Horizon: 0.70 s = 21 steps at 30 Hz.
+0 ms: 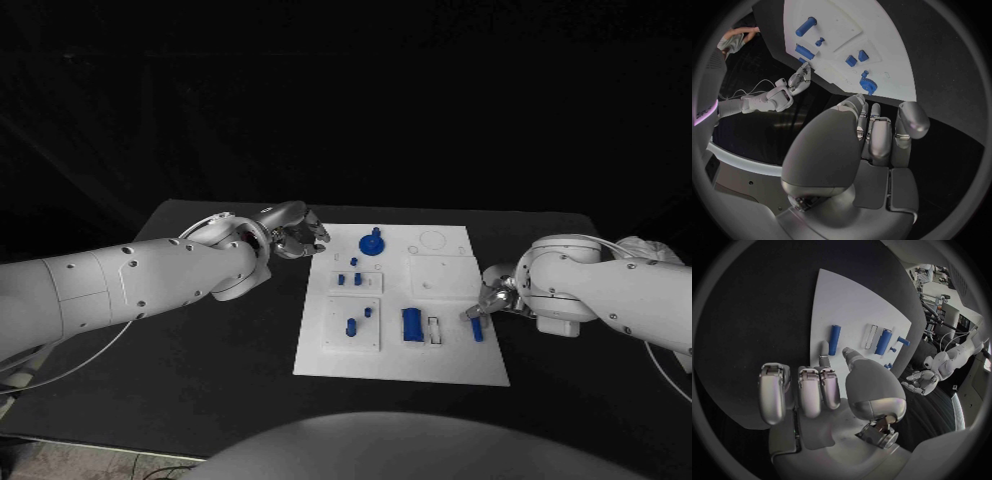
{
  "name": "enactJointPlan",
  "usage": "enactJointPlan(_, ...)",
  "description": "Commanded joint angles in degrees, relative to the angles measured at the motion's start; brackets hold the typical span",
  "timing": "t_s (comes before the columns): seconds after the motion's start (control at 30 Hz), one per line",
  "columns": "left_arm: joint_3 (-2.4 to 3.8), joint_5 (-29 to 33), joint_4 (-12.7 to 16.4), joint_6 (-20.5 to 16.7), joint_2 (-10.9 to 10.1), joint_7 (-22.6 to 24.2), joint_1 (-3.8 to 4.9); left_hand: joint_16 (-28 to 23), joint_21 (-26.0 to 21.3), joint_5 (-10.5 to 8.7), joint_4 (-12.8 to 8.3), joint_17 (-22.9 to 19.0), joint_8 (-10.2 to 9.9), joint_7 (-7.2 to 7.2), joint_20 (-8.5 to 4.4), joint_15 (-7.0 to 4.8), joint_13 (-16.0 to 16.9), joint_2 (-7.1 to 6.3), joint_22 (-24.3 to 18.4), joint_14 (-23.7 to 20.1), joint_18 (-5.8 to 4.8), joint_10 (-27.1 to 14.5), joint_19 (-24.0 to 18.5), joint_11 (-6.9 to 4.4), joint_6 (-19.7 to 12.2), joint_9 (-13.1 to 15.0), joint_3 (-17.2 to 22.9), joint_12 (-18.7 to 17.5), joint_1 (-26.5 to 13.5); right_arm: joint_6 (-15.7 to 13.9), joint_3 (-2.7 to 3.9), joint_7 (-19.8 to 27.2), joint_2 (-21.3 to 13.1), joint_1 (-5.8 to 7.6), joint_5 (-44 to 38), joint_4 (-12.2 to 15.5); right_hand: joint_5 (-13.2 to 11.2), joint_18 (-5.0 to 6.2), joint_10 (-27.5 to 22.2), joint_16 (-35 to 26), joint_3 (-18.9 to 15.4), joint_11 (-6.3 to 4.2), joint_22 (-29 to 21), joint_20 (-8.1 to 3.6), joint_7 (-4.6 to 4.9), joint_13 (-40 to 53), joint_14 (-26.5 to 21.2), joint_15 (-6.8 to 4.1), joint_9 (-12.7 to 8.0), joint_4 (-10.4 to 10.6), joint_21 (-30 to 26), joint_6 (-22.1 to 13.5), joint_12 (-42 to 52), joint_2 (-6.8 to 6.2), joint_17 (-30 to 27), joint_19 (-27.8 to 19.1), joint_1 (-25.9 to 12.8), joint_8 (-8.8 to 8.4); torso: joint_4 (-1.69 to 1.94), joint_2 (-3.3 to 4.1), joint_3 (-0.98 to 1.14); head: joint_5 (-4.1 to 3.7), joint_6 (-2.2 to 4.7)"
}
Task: Assemble the parts on the task board
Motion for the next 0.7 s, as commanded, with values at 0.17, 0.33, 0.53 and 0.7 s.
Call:
enactJointPlan(0.17, 0.04, 0.07, 0.06, 1.16, 0.14, -0.48, 0.02, -0.24, -0.08, 0.22, 0.11, -0.04, 0.24, 0.18, 0.26, 0.08, -0.08, 0.36, 7.52, -0.32, 1.13, 0.18, -0.08, 0.29, 0.31, 0.05, 0.37, 0.15, -0.11, 3.19, -0.03, -5.77, 1.03, -0.56, -1.28, -1.13, 7.47, 0.27, 5.96, 0.2, 1.95, 0.08, 12.45, -0.05, -0.02, 15.08, 6.08, -0.1, -1.73, -1.64, -0.75, 0.32, 0.22, -0.13, 15.05, 1.99, 1.73, -1.24, 0.06, 0.0, 0.01, 0.1, 0.0)
enactJointPlan(0.33, 0.04, 0.07, 0.13, 1.34, 0.09, -0.66, 0.02, -0.26, -0.23, 0.25, 0.19, -0.1, 0.22, 0.24, 0.3, 0.12, -0.08, 0.41, 7.49, -0.36, 1.16, 0.19, -0.15, 0.35, 0.29, 0.05, 0.4, 0.19, -0.19, 3.66, -0.04, -6.01, 1.62, -1.11, -1.82, -1.88, 11.09, 0.32, 5.96, 0.2, 4.34, -0.04, 12.39, -0.15, -0.12, 15.08, 6.08, -0.21, -2.6, -2.97, -0.98, 0.56, 0.22, -0.18, 15.05, 1.92, 2.8, -1.8, 0.05, -0.01, 0.02, 0.2, 0.0)
enactJointPlan(0.53, 0.03, 0.02, 0.04, 1.41, 0.16, -0.69, -0.01, -0.26, -0.23, 0.25, 0.19, -0.1, 0.22, 0.24, 0.31, 0.12, -0.08, 0.41, 7.49, -0.36, 1.16, 0.19, -0.15, 0.35, 0.29, 0.05, 0.4, 0.19, -0.2, 3.6, -0.04, -6.0, 1.87, -1.59, -2.04, -2.34, 14.26, 0.47, 5.96, 0.2, 8.46, -0.15, 12.18, -0.29, -0.19, 15.08, 6.08, -0.35, -3.14, -5.5, -1.65, 0.72, 0.22, -0.83, 15.05, 1.65, 4.39, -2.14, 0.02, 0.02, -0.01, 0.21, 0.0)
enactJointPlan(0.7, 0.03, 0.0, -0.09, 1.58, 0.21, -0.68, -0.32, -0.26, -0.27, 0.27, 0.2, -0.1, 0.22, 0.25, 0.32, 0.14, -0.09, 0.44, 7.48, -0.37, 1.17, 0.2, -0.17, 0.37, 0.28, 0.04, 0.42, 0.2, -0.21, 2.69, -0.04, -5.52, 1.69, -1.84, -1.37, -2.43, 15.56, 0.53, 5.96, 0.2, 10.96, -0.19, 12.09, -0.34, -0.2, 15.08, 6.08, -0.39, -3.15, -7.2, -1.97, 0.93, 0.22, -1.38, 15.05, 1.55, 4.94, -2.07, 0.04, -0.01, 0.0, 0.22, 0.0)
